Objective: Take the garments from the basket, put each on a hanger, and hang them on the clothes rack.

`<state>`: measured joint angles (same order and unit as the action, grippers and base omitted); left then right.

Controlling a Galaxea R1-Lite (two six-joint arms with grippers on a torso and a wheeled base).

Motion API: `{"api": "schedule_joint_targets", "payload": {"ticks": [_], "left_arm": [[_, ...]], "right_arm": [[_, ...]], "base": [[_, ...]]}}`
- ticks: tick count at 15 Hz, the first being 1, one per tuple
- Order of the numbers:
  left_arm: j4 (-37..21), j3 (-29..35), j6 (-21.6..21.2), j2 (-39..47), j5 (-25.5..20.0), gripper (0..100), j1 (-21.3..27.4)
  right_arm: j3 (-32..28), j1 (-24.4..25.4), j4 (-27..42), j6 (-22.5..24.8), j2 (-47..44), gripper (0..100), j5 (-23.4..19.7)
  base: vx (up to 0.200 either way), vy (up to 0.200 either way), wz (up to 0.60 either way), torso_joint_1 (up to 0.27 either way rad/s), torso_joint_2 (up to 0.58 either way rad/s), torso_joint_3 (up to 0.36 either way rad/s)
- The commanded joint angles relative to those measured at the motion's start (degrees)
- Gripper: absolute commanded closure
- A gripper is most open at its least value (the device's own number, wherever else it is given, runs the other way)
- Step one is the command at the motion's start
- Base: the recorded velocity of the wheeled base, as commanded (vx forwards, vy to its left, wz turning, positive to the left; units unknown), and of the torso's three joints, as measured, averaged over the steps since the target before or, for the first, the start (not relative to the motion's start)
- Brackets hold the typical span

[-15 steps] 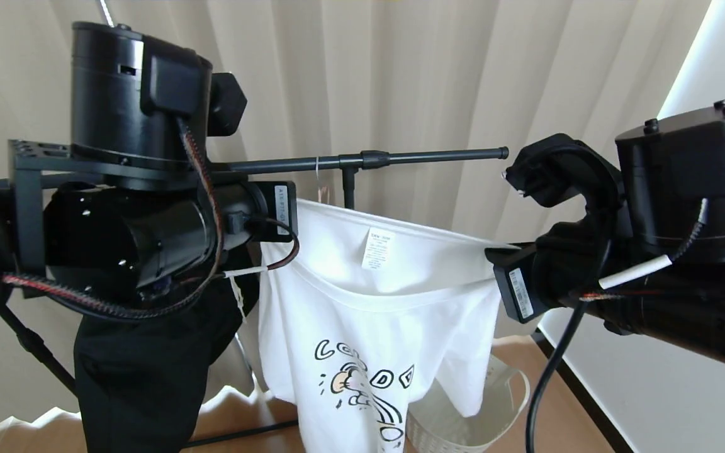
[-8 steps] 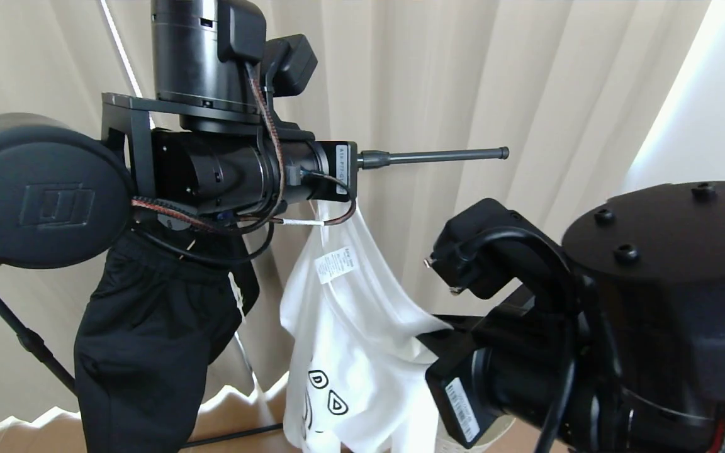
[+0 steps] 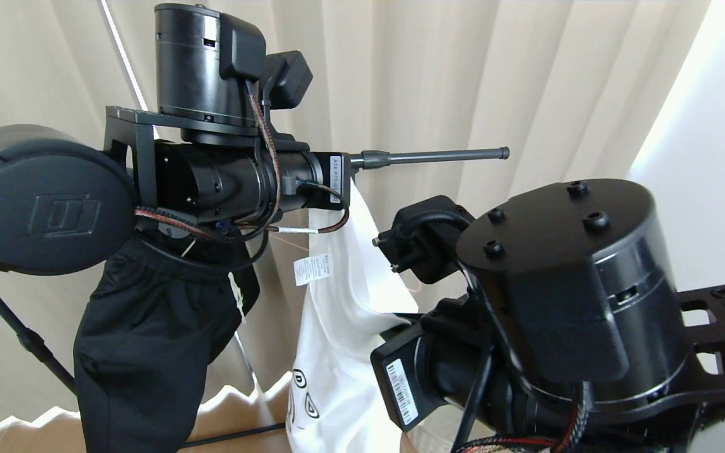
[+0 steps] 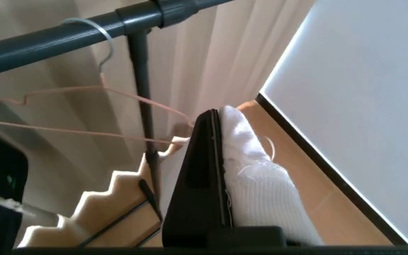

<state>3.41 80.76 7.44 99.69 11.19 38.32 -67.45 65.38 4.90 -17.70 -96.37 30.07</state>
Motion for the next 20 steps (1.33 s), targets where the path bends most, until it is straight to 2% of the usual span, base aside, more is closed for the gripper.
{"api": "schedule_joint_targets", "payload": {"ticks": [1,3,5,9,12,13,15,17,20], "left_arm": [[-0.2,-0.8,0.0,-1.5,1.8,100,-0.1],[-3.1,-0.6,0.1,-1.6,10.7,100,-0.2],[-6.9,-1.0,0.8,-2.9,14.0,100,0.0],[-16.6,-1.5,4.6,-6.2,14.1,100,0.5],[-26.4,-1.7,9.6,-6.3,14.1,100,3.6],[-29.5,-2.4,11.9,-5.9,14.1,100,6.5],[-30.7,-3.9,14.5,-5.1,14.0,100,9.8],[-30.5,-6.8,19.6,-2.3,12.9,100,14.0],[-29.3,-3.9,26.7,2.5,7.9,100,17.8]], "right_arm": [[2.4,-2.5,0.3,3.1,2.9,100,0.0],[3.7,-10.1,0.3,8.3,4.6,100,0.2],[2.3,-15.5,-0.2,8.6,3.8,100,1.4],[-2.4,-18.3,-2.2,7.4,-0.8,100,4.7],[-4.8,-18.4,-13.1,4.8,-7.1,100,6.0],[-5.4,-18.4,-18.3,4.8,-9.5,100,6.0],[-5.7,-18.4,-23.3,4.3,-11.8,100,6.0],[-6.6,-18.1,-28.5,2.4,-13.7,100,6.0],[-7.1,-18.0,-32.0,1.5,-14.5,100,6.0]], "base": [[0.000,0.000,0.00,0.000,0.00,0.000],[0.000,0.000,0.00,0.000,0.00,0.000],[0.000,0.000,0.00,0.000,0.00,0.000],[0.000,0.000,0.00,0.000,0.00,0.000],[0.000,0.000,0.00,0.000,0.00,0.000],[0.000,0.000,0.00,0.000,0.00,0.000],[0.000,0.000,0.00,0.000,0.00,0.000],[0.000,0.000,0.00,0.000,0.00,0.000],[0.000,0.000,0.00,0.000,0.00,0.000]]}}
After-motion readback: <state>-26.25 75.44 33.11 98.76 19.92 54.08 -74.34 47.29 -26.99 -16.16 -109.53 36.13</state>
